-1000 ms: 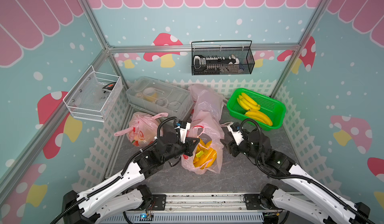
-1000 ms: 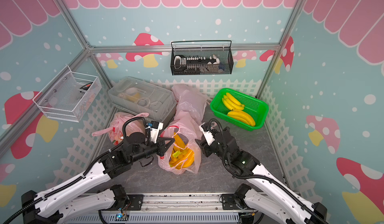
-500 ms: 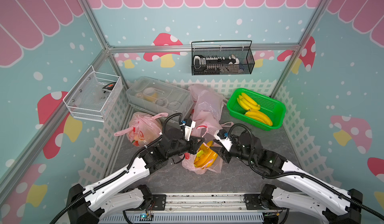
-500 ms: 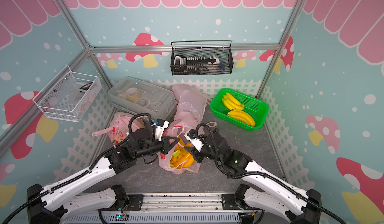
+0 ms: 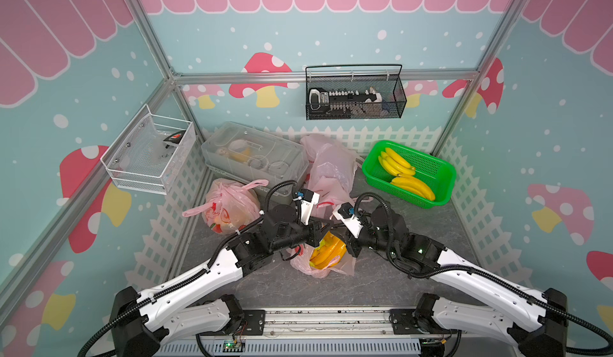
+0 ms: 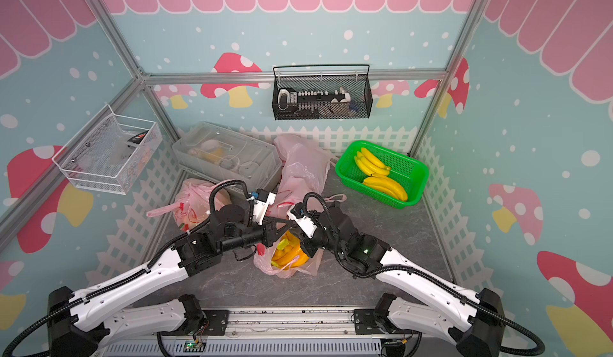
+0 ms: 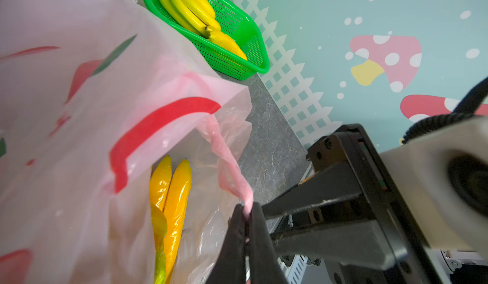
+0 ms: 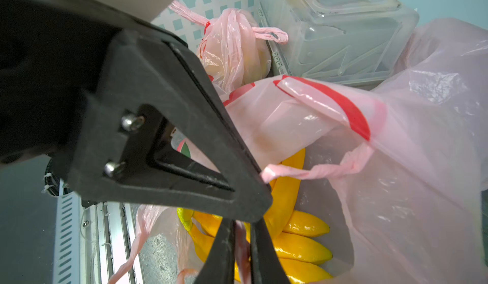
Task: Place the banana into a plastic bag & tie a knot
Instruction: Adjust the plastic bag at the center of the board.
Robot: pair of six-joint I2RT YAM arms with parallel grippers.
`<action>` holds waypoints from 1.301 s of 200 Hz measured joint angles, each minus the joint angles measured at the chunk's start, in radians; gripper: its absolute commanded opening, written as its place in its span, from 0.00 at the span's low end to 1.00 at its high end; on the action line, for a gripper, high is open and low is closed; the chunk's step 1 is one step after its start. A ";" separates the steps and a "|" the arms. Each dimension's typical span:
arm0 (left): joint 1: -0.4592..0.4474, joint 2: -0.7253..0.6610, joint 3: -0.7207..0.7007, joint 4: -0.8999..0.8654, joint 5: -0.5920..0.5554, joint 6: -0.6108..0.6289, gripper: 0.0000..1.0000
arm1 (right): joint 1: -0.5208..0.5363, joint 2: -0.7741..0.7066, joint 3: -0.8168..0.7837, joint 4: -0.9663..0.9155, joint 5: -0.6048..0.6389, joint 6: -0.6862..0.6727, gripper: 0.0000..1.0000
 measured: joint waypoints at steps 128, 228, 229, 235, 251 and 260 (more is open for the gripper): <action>-0.362 -0.228 -0.028 -0.258 -0.370 0.283 0.68 | -0.037 -0.019 0.028 -0.045 0.231 0.076 0.00; -0.450 0.019 -0.006 -0.290 -0.604 0.400 0.46 | -0.042 -0.063 0.025 -0.041 0.232 0.116 0.00; -0.450 0.021 -0.005 -0.290 -0.604 0.403 0.45 | -0.042 -0.063 0.024 -0.041 0.233 0.117 0.00; -0.449 0.027 -0.002 -0.285 -0.600 0.402 0.38 | -0.042 -0.066 0.024 -0.041 0.236 0.119 0.00; -0.447 0.048 0.006 -0.268 -0.589 0.408 0.16 | -0.043 -0.073 0.018 -0.041 0.247 0.127 0.00; -0.444 0.058 0.009 -0.258 -0.578 0.403 0.09 | -0.045 -0.077 0.016 -0.044 0.255 0.130 0.00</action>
